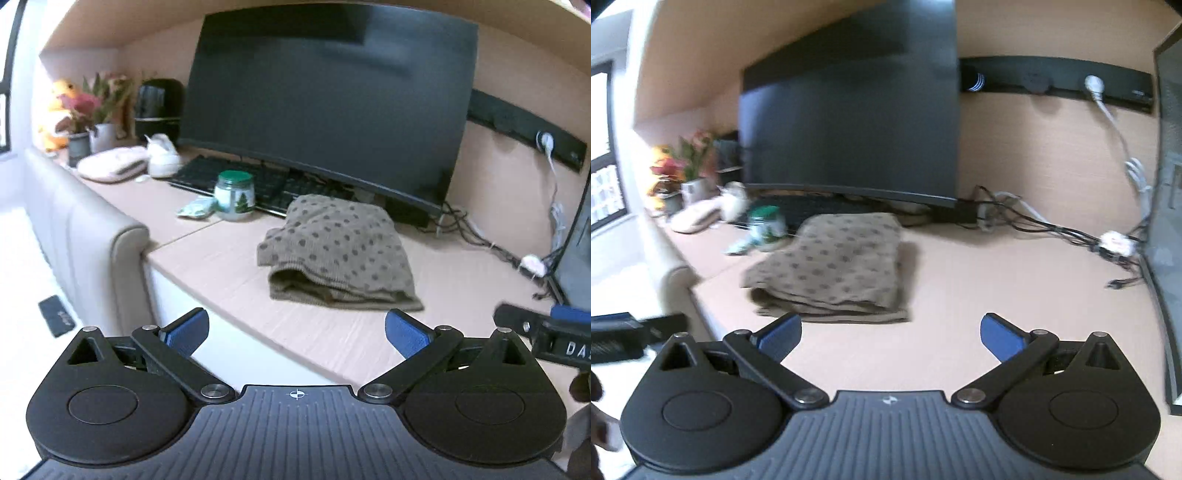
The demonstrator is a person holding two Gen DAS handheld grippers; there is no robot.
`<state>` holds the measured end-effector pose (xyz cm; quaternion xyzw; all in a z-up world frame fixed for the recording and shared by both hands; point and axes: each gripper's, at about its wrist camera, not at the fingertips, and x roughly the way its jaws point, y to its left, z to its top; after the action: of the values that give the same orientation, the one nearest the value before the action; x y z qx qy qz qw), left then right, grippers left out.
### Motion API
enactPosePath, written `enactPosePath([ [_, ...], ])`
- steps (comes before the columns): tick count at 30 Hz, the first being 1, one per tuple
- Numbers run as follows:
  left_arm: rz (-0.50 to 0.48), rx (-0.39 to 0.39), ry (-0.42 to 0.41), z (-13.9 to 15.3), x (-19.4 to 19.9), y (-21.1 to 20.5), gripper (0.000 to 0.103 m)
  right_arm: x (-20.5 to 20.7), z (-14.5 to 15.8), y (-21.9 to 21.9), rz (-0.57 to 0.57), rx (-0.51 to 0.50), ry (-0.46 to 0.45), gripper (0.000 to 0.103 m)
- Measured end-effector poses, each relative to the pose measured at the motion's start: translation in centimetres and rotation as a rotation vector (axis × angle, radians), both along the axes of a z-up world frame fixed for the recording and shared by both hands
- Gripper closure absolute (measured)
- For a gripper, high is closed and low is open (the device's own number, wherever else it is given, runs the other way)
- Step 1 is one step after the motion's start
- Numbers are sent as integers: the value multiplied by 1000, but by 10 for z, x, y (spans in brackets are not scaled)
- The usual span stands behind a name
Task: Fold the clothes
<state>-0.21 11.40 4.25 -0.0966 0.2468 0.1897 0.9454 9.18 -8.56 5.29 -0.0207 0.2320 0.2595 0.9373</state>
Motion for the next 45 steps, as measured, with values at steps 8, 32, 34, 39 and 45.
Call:
enactPosePath([
  [8,-26,94,0,20,-4,-19,0,-16,7,-6,28,22,-34,0],
  [32,-49,33,46,15,0,-20,0,-10,-4,-14,6,50,21,0],
  [34,-54,27,53,12,-2,-22,0,-12,-5,-16,2,44,26,0],
  [39,-71,19,66,9,-3,-25,0,-11,-7,-19,-11,43,36,0],
  [45,-67,15,67,9,-2,-22,0,-11,-7,-15,5,39,37,0],
])
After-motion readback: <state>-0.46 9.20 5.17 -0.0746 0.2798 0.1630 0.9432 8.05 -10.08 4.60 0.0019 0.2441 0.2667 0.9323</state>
